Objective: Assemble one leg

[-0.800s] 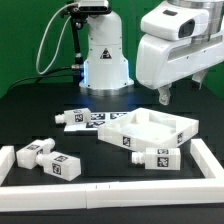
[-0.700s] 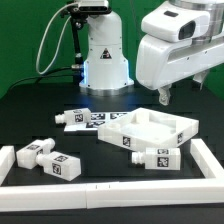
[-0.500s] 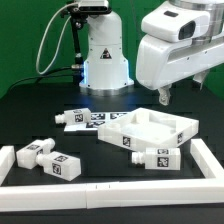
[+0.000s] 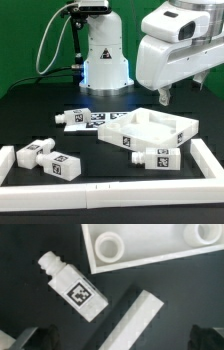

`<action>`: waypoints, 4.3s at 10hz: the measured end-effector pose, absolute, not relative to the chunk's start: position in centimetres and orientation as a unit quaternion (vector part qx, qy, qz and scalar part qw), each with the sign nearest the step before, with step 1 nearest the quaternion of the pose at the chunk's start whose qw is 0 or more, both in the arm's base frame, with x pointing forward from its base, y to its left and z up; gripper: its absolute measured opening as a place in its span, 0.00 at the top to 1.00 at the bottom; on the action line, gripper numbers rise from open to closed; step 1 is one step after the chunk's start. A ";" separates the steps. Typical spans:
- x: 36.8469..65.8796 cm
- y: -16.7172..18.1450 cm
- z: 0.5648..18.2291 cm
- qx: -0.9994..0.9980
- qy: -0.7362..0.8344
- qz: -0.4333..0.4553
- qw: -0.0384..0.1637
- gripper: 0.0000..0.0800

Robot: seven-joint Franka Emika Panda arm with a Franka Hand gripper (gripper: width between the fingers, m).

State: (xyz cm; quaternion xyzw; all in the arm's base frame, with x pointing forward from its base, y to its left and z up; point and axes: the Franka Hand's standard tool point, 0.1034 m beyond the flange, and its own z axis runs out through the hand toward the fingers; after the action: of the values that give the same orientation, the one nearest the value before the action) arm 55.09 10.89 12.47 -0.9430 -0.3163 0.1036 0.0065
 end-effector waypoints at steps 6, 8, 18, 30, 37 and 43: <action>56.0 7.6 9.3 -0.922 -0.380 0.066 0.015 0.19; 58.4 7.9 7.2 -0.918 -0.396 0.000 0.006 0.19; 57.3 8.7 2.0 -0.903 -0.428 -0.038 0.005 0.19; 59.1 2.7 6.0 -0.873 -0.485 -0.043 -0.011 0.64; 57.1 0.8 7.1 -0.905 -0.419 -0.069 -0.024 0.64; 51.7 -7.2 6.9 -0.957 -0.285 -0.053 -0.016 0.64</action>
Offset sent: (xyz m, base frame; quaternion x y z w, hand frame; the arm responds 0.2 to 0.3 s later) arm -0.0121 -0.0313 -0.0215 -0.0238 0.0166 -0.0406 0.9988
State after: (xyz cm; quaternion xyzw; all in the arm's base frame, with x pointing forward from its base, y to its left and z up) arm 51.73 -7.17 6.93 -0.9569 -0.2850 -0.0535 -0.0160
